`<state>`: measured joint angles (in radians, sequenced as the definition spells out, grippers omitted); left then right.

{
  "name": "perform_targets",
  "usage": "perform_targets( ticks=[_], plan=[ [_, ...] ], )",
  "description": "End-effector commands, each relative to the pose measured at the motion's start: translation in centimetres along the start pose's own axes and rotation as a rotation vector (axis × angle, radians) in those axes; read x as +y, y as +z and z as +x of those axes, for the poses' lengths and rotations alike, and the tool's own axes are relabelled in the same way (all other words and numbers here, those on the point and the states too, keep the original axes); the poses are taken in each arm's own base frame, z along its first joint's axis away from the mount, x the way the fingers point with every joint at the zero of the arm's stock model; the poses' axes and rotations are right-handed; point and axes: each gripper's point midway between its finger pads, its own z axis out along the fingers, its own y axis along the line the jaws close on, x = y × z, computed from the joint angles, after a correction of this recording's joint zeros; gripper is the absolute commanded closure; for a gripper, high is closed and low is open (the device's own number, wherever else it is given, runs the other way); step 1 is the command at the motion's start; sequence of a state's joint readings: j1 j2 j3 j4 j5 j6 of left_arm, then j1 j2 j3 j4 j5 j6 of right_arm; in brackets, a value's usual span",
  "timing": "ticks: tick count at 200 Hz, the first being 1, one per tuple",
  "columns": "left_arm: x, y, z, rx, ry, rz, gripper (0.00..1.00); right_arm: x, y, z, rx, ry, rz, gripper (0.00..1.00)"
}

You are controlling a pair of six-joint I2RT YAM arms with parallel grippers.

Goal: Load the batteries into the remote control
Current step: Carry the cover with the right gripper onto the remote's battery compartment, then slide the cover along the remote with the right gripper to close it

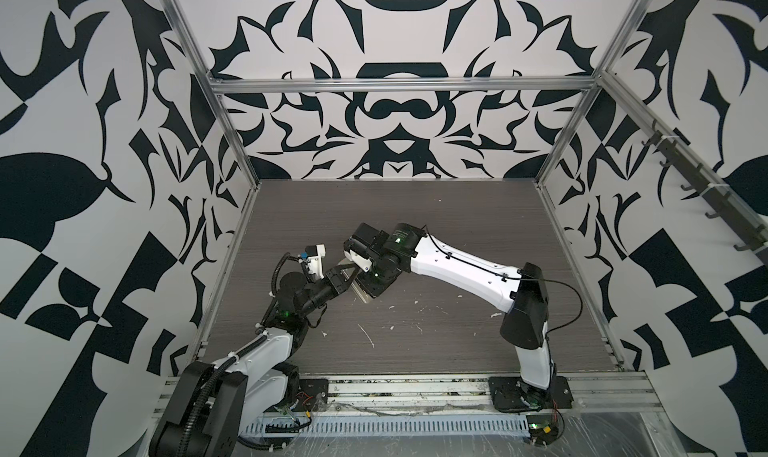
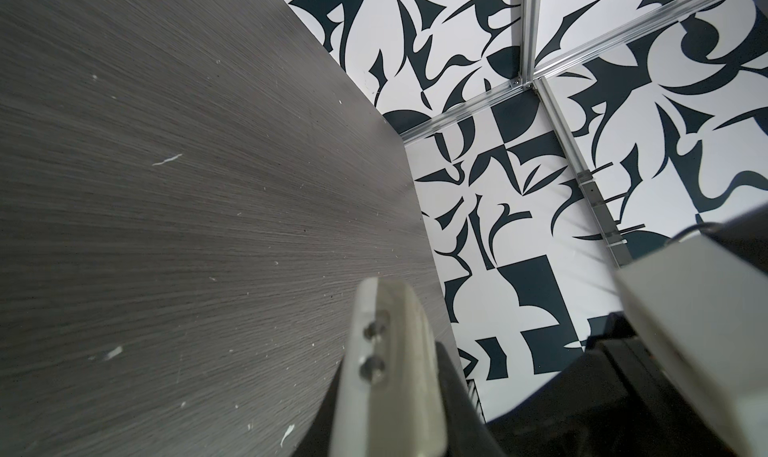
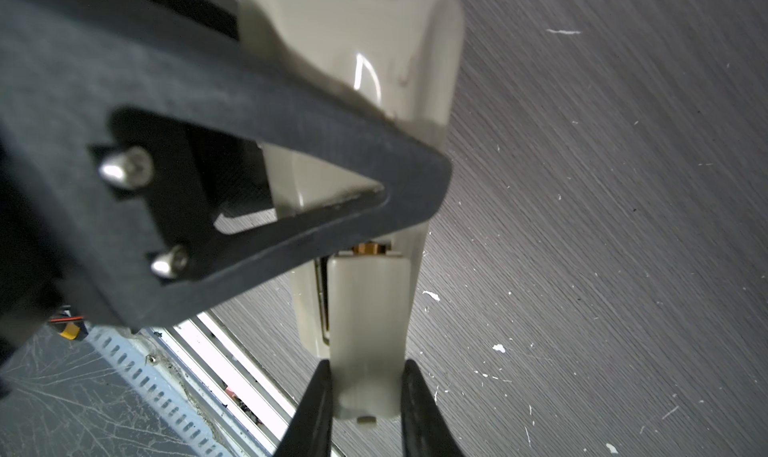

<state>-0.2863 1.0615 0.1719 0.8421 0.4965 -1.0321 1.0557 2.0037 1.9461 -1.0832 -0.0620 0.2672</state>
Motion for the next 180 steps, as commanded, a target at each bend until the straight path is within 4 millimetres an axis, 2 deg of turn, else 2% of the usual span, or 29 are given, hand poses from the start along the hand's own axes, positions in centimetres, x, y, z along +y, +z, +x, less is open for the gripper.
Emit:
perform_targets(
  ticks=[1, 128, 180],
  plan=[
    [-0.7, -0.2, -0.3, -0.016, 0.021, 0.032, 1.00, 0.7, -1.5, -0.4, -0.027, -0.013, -0.017, 0.96],
    [-0.6, -0.4, 0.1, -0.007, 0.019, 0.034, 1.00, 1.3, -0.3, -1.2, -0.028, -0.007, -0.043, 0.96],
    [-0.7, -0.5, 0.0, -0.013, 0.021, 0.033, 1.00, 1.8, -0.5, -1.2, -0.033, -0.012, -0.055, 0.96]
  ],
)
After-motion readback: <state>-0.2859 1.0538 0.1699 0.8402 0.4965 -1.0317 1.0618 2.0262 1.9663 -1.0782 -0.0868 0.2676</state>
